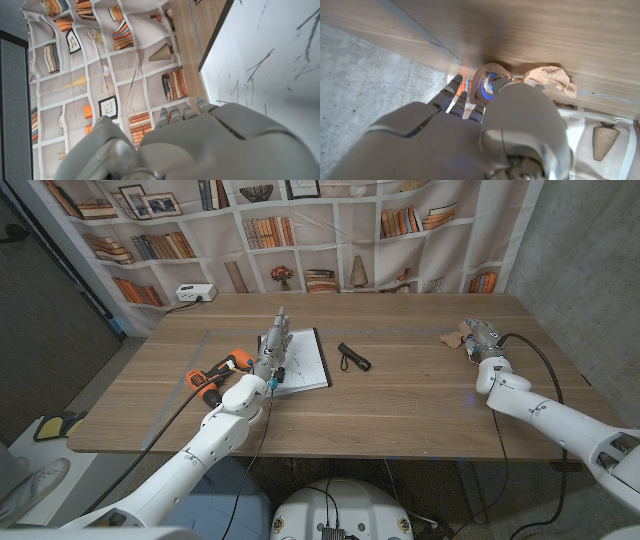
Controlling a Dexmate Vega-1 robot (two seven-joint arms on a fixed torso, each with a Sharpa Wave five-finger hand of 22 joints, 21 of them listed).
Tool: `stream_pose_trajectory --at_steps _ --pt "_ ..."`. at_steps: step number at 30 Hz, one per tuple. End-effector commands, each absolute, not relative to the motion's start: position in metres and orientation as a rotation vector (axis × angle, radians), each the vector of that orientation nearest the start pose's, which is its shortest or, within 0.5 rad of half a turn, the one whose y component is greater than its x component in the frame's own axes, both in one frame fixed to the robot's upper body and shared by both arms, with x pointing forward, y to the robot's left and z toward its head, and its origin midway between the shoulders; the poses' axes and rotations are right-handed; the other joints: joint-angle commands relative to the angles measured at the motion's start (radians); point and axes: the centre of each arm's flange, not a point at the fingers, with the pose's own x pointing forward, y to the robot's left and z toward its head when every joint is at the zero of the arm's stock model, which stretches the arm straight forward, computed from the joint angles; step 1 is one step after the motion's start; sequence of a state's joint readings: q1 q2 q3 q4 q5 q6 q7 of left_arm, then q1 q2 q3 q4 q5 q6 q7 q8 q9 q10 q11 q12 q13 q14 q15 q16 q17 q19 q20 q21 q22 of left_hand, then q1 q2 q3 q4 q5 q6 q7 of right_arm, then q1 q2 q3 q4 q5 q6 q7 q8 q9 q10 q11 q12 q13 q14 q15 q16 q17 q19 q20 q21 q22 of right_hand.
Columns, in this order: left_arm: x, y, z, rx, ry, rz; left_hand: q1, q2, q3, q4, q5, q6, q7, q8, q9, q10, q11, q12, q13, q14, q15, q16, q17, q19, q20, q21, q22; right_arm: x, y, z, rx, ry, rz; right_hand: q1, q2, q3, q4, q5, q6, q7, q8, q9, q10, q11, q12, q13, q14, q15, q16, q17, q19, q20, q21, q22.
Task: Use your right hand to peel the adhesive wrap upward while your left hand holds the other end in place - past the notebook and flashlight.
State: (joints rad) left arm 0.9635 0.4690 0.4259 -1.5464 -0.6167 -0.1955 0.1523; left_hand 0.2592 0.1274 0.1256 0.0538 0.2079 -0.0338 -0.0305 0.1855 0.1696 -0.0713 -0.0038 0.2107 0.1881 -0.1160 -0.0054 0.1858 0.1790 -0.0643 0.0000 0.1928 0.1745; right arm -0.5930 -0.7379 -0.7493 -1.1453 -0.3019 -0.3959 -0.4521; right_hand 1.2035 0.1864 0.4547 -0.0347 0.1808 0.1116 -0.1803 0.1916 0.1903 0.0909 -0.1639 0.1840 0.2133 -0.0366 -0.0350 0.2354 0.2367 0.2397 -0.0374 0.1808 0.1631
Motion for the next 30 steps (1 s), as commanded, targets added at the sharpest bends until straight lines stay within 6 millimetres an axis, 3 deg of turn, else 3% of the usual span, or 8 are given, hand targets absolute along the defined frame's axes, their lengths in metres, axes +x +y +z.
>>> stream_pose_trajectory --at_steps 1,30 --pt "0.6196 0.2117 -0.0526 -0.107 -0.545 -0.234 -0.006 0.000 0.009 -0.002 -0.004 0.001 0.003 -0.002 0.004 0.003 0.002 -0.001 0.004 -0.002 0.000 0.000 0.002 0.003 0.001 0.004 0.002 0.6877 -0.4186 -0.0377 -1.293 -0.182 -0.578 -0.007 0.000 -0.004 -0.001 0.001 -0.007 0.001 -0.005 0.003 -0.010 -0.003 0.000 0.000 -0.013 -0.174 -0.004 0.001 -0.007 -0.117 -0.002 0.002" --pt "0.6142 0.2116 -0.0565 -0.112 -0.545 -0.229 -0.008 0.000 0.012 -0.002 -0.004 0.002 0.004 -0.002 0.004 0.002 0.001 -0.001 0.004 -0.001 0.000 0.000 0.002 0.004 0.001 0.004 0.002 0.6916 -0.4183 -0.0309 -1.309 -0.193 -0.561 -0.008 0.015 0.003 0.001 0.005 -0.018 0.000 -0.005 0.003 -0.034 -0.007 0.000 -0.005 -0.019 -0.174 -0.006 0.001 -0.015 -0.118 0.002 0.002"
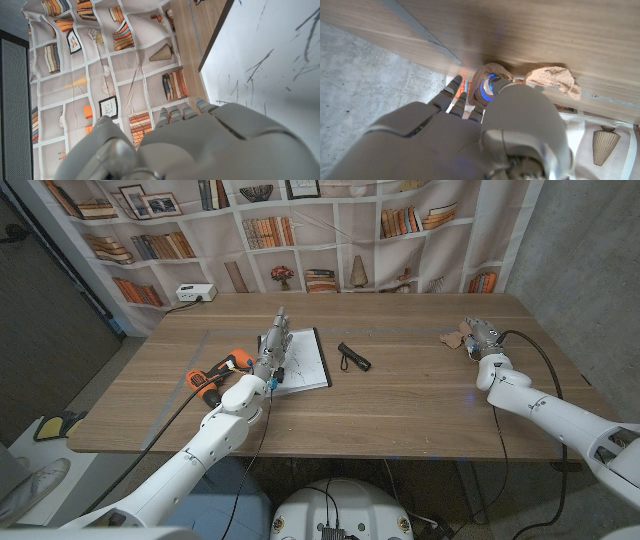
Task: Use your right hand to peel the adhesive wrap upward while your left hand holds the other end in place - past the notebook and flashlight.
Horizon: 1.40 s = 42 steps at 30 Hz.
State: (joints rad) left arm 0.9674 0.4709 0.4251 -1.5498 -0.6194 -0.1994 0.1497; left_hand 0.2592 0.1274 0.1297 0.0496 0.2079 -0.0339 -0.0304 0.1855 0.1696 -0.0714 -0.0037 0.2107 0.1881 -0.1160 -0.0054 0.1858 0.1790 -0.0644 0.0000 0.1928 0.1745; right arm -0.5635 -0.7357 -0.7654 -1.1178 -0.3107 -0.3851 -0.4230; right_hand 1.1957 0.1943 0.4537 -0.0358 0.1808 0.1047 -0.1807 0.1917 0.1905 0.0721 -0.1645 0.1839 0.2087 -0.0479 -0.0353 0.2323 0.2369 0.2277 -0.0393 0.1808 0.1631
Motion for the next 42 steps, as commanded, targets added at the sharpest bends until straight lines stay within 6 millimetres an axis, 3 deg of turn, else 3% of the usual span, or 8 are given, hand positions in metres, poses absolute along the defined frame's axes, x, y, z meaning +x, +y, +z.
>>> stream_pose_trajectory --at_steps 1,15,26,31,32,37,42 --pt "0.614 0.212 -0.057 -0.111 -0.545 -0.229 -0.008 0.000 0.008 0.002 -0.004 0.002 0.004 -0.002 0.004 0.002 0.001 -0.001 0.004 -0.002 0.000 0.000 0.002 0.004 0.001 0.004 0.002 0.692 -0.418 -0.031 -1.308 -0.192 -0.558 0.000 0.007 0.004 0.002 0.006 -0.015 0.000 -0.006 0.003 -0.018 -0.006 0.000 0.000 -0.008 -0.174 -0.003 0.001 -0.003 -0.115 0.002 0.002" --pt "0.614 0.213 -0.059 -0.113 -0.539 -0.228 -0.009 0.000 0.009 0.001 -0.004 0.000 0.003 -0.003 0.004 0.002 0.002 -0.001 0.004 -0.001 0.001 0.000 0.002 0.004 0.001 0.004 0.002 0.700 -0.417 -0.027 -1.336 -0.182 -0.541 0.000 0.008 0.009 0.001 0.007 -0.037 -0.003 -0.008 0.003 -0.066 -0.009 -0.006 -0.003 -0.027 -0.168 -0.010 0.002 -0.015 -0.112 0.001 0.002" --pt "0.614 0.215 -0.059 -0.112 -0.537 -0.228 -0.010 0.000 0.009 0.001 -0.004 0.001 0.003 -0.003 0.004 0.003 0.001 -0.001 0.004 -0.002 0.000 0.000 0.002 0.003 0.001 0.004 0.002 0.704 -0.417 -0.024 -1.329 -0.188 -0.543 0.004 0.014 0.021 0.003 0.010 -0.018 -0.006 0.003 0.003 -0.027 -0.005 0.017 -0.005 -0.002 -0.173 0.003 0.004 -0.005 -0.113 0.007 0.002" --pt "0.614 0.215 -0.060 -0.116 -0.537 -0.225 -0.010 -0.001 0.010 0.001 -0.004 -0.002 0.002 -0.004 0.004 0.003 0.001 -0.001 0.004 -0.002 0.001 0.000 0.002 0.003 0.001 0.004 0.003 0.704 -0.416 -0.026 -1.312 -0.201 -0.563 0.008 0.017 0.037 0.010 0.011 0.010 -0.003 0.013 0.003 0.027 -0.005 0.036 -0.006 0.077 -0.158 0.038 0.009 0.040 -0.103 0.024 0.006" --pt "0.613 0.216 -0.060 -0.116 -0.537 -0.225 -0.010 -0.001 0.010 0.001 -0.004 -0.003 0.002 -0.004 0.004 0.002 0.001 -0.001 0.004 -0.002 0.000 0.000 0.002 0.003 0.001 0.004 0.003 0.704 -0.416 -0.027 -1.309 -0.209 -0.568 0.009 0.017 0.041 0.014 0.009 0.018 -0.002 0.015 0.003 0.045 -0.003 0.041 -0.006 0.104 -0.156 0.050 0.011 0.065 -0.099 0.034 0.009" --pt "0.613 0.216 -0.060 -0.116 -0.537 -0.224 -0.010 -0.001 0.010 0.001 -0.004 -0.002 0.002 -0.003 0.004 0.003 -0.001 -0.001 0.004 -0.001 0.000 0.000 0.002 0.003 0.001 0.004 0.003 0.703 -0.414 -0.029 -1.307 -0.218 -0.577 0.016 0.014 0.056 0.020 0.006 0.038 0.004 0.015 0.003 0.112 -0.004 0.055 -0.001 0.192 -0.186 0.097 0.035 0.190 -0.104 0.079 0.015" --pt "0.613 0.217 -0.060 -0.117 -0.538 -0.225 -0.011 -0.001 0.011 0.001 -0.004 -0.001 0.002 -0.003 0.004 0.003 0.000 -0.001 0.004 -0.001 0.000 0.000 0.002 0.003 0.001 0.004 0.003 0.702 -0.414 -0.030 -1.302 -0.232 -0.584 0.028 0.016 0.070 0.019 0.006 0.053 0.011 0.017 0.004 0.159 -0.012 0.068 0.013 0.307 -0.197 0.162 0.075 0.241 -0.105 0.097 0.018"
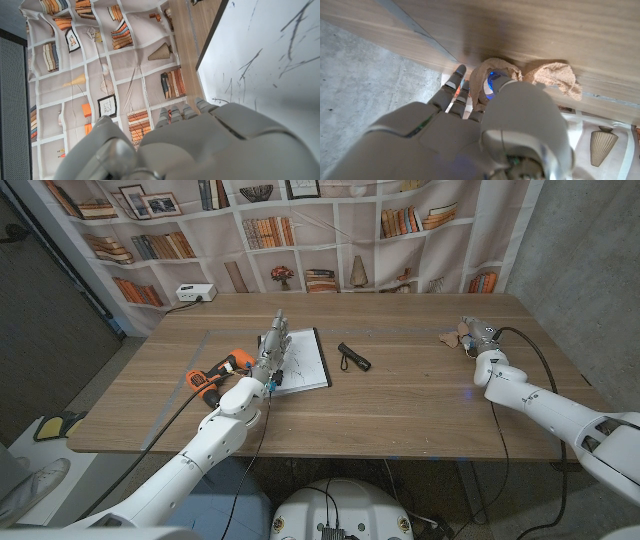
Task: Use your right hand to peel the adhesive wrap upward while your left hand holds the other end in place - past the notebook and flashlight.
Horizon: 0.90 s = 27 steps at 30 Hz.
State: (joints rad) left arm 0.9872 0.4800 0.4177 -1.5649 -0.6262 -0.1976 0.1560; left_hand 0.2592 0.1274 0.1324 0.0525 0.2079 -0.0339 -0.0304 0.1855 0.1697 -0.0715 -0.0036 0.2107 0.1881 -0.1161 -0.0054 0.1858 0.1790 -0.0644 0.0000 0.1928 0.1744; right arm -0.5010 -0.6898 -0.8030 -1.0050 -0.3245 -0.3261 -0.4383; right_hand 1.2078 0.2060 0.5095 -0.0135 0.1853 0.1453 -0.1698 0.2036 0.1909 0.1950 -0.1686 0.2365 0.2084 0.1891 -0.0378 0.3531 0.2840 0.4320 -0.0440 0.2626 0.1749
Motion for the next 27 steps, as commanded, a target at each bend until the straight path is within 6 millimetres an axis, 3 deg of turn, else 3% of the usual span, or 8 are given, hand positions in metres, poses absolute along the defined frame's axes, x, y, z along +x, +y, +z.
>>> stream_pose_trajectory --at_steps 1,8,20,27 --pt "0.613 0.217 -0.060 -0.118 -0.538 -0.226 -0.011 -0.001 0.008 -0.002 -0.004 -0.001 0.003 -0.003 0.004 0.003 0.000 -0.001 0.004 -0.001 -0.001 0.000 0.002 0.003 0.002 0.004 0.003 0.701 -0.414 -0.030 -1.297 -0.236 -0.586 0.018 0.003 0.015 -0.005 0.001 0.014 0.001 0.005 0.004 0.039 -0.007 0.017 0.015 0.080 -0.195 0.047 0.034 0.045 -0.097 0.019 0.007" --pt "0.613 0.217 -0.060 -0.119 -0.539 -0.227 -0.011 -0.001 0.008 -0.002 -0.004 0.000 0.002 -0.003 0.004 0.004 0.000 -0.001 0.004 0.000 0.001 0.000 0.002 0.003 0.001 0.004 0.003 0.697 -0.415 -0.033 -1.233 -0.281 -0.618 0.034 0.003 0.022 -0.014 -0.002 0.060 0.007 0.017 0.006 0.108 -0.006 0.043 0.038 0.167 -0.197 0.103 0.083 0.083 -0.103 0.042 0.014" --pt "0.614 0.218 -0.060 -0.118 -0.543 -0.233 -0.012 -0.001 0.009 -0.002 -0.004 0.000 0.002 -0.003 0.004 0.005 -0.002 -0.001 0.004 0.000 0.001 0.000 0.002 0.003 0.001 0.004 0.003 0.686 -0.415 -0.033 -1.149 -0.367 -0.668 0.044 0.003 0.024 -0.015 -0.006 0.113 0.011 0.022 0.009 0.184 -0.015 0.089 0.071 0.237 -0.197 0.142 0.128 0.105 -0.104 0.065 0.019" --pt "0.614 0.218 -0.058 -0.114 -0.545 -0.237 -0.013 -0.001 0.009 -0.002 -0.004 0.001 0.002 -0.002 0.004 0.005 0.000 -0.001 0.004 0.000 0.001 0.000 0.002 0.003 0.002 0.004 0.003 0.678 -0.412 -0.026 -1.103 -0.420 -0.700 0.045 -0.004 0.013 -0.018 -0.008 0.126 0.005 0.011 0.011 0.223 -0.029 0.130 0.098 0.281 -0.197 0.164 0.160 0.106 -0.099 0.075 0.021"
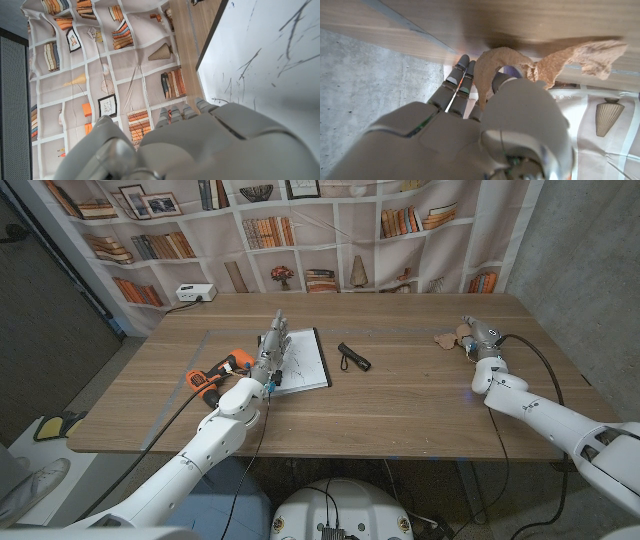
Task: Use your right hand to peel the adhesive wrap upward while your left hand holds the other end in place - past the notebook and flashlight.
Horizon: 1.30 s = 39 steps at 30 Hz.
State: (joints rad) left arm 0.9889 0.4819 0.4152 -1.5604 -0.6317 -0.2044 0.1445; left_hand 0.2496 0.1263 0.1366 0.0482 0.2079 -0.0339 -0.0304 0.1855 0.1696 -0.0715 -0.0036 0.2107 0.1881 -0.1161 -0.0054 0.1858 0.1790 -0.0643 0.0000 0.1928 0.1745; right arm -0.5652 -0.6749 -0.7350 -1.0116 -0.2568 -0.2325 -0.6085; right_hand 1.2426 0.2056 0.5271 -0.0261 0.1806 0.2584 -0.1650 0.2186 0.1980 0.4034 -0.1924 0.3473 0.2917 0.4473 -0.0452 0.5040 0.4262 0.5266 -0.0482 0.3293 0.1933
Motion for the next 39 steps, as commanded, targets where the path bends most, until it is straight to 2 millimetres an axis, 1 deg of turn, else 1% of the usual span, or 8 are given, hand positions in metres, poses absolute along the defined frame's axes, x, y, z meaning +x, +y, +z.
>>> stream_pose_trajectory --at_steps 1,6,12,17,22,32,35,39 --pt "0.614 0.218 -0.058 -0.115 -0.546 -0.238 -0.003 0.000 0.005 0.002 -0.004 0.001 0.002 -0.002 0.004 0.005 -0.001 -0.001 0.004 0.000 0.000 0.000 0.002 0.003 0.002 0.004 0.003 0.677 -0.412 -0.024 -1.096 -0.430 -0.702 0.010 -0.005 -0.006 -0.007 -0.004 0.012 0.001 -0.005 0.004 0.013 -0.005 0.021 0.018 0.024 -0.189 0.014 0.020 0.012 -0.093 0.010 0.002" --pt "0.615 0.219 -0.058 -0.114 -0.546 -0.239 -0.004 -0.001 0.005 0.002 -0.004 0.002 0.003 -0.002 0.004 0.006 0.000 0.000 0.004 0.000 0.001 0.000 0.002 0.003 0.001 0.004 0.003 0.671 -0.408 -0.015 -1.050 -0.483 -0.714 0.009 -0.009 -0.014 -0.010 -0.006 0.014 -0.001 -0.010 0.005 0.019 -0.002 0.035 0.028 0.032 -0.189 0.019 0.031 0.019 -0.086 0.016 0.003" --pt "0.617 0.220 -0.058 -0.114 -0.546 -0.243 -0.004 -0.001 0.006 0.002 -0.004 0.003 0.002 -0.001 0.004 0.007 -0.001 0.000 0.004 0.000 0.000 0.000 0.002 0.003 0.001 0.004 0.003 0.663 -0.401 -0.003 -0.951 -0.565 -0.723 0.006 -0.012 -0.033 -0.017 -0.007 0.028 -0.001 -0.013 0.008 0.036 -0.006 0.067 0.052 0.053 -0.189 0.032 0.057 0.031 -0.083 0.031 0.006" --pt "0.617 0.221 -0.059 -0.117 -0.547 -0.242 -0.005 0.000 0.006 0.002 -0.004 0.005 0.002 -0.001 0.004 0.006 -0.001 -0.001 0.004 0.000 0.000 0.000 0.002 0.003 0.002 0.004 0.003 0.659 -0.396 0.007 -0.868 -0.609 -0.727 0.004 -0.014 -0.041 -0.019 -0.008 0.031 0.000 -0.015 0.009 0.032 -0.009 0.074 0.060 0.058 -0.188 0.036 0.066 0.033 -0.081 0.035 0.007" --pt "0.617 0.224 -0.060 -0.121 -0.548 -0.237 -0.005 0.000 0.006 0.002 -0.004 0.005 0.002 -0.001 0.004 0.007 -0.002 0.000 0.004 0.000 0.000 0.000 0.002 0.003 0.001 0.004 0.003 0.655 -0.391 0.013 -0.814 -0.650 -0.723 0.002 -0.014 -0.062 -0.028 -0.008 0.039 -0.003 -0.019 0.012 0.052 -0.016 0.118 0.097 0.090 -0.189 0.059 0.102 0.037 -0.078 0.049 0.010" --pt "0.619 0.225 -0.062 -0.120 -0.547 -0.248 -0.006 0.001 0.007 0.003 -0.004 0.006 0.002 -0.001 0.004 0.007 -0.001 0.000 0.004 -0.001 0.000 0.000 0.003 0.003 0.001 0.004 0.003 0.645 -0.380 0.023 -0.616 -0.727 -0.679 0.000 -0.029 -0.087 -0.044 -0.009 0.044 0.002 -0.022 0.014 0.040 -0.014 0.143 0.128 0.090 -0.188 0.062 0.126 0.047 -0.069 0.063 0.011" --pt "0.620 0.225 -0.060 -0.116 -0.549 -0.254 -0.007 0.001 0.007 0.003 -0.003 0.006 0.002 -0.001 0.004 0.007 -0.001 0.000 0.004 -0.001 0.001 0.000 0.003 0.004 -0.001 0.004 0.003 0.641 -0.377 0.029 -0.576 -0.756 -0.659 0.000 -0.032 -0.095 -0.051 -0.008 0.045 0.002 -0.024 0.014 0.025 -0.012 0.149 0.140 0.075 -0.189 0.051 0.129 0.044 -0.069 0.066 0.010" --pt "0.622 0.224 -0.058 -0.115 -0.557 -0.258 -0.007 0.001 0.008 0.003 -0.003 0.006 0.002 -0.001 0.004 0.007 -0.001 0.000 0.004 -0.001 0.000 0.000 0.003 0.003 0.000 0.004 0.003 0.637 -0.374 0.034 -0.528 -0.785 -0.634 -0.029 -0.027 -0.108 -0.035 -0.006 0.047 0.003 -0.025 0.015 -0.012 -0.006 0.156 0.159 0.051 -0.184 0.019 0.126 0.041 -0.068 0.071 0.008"
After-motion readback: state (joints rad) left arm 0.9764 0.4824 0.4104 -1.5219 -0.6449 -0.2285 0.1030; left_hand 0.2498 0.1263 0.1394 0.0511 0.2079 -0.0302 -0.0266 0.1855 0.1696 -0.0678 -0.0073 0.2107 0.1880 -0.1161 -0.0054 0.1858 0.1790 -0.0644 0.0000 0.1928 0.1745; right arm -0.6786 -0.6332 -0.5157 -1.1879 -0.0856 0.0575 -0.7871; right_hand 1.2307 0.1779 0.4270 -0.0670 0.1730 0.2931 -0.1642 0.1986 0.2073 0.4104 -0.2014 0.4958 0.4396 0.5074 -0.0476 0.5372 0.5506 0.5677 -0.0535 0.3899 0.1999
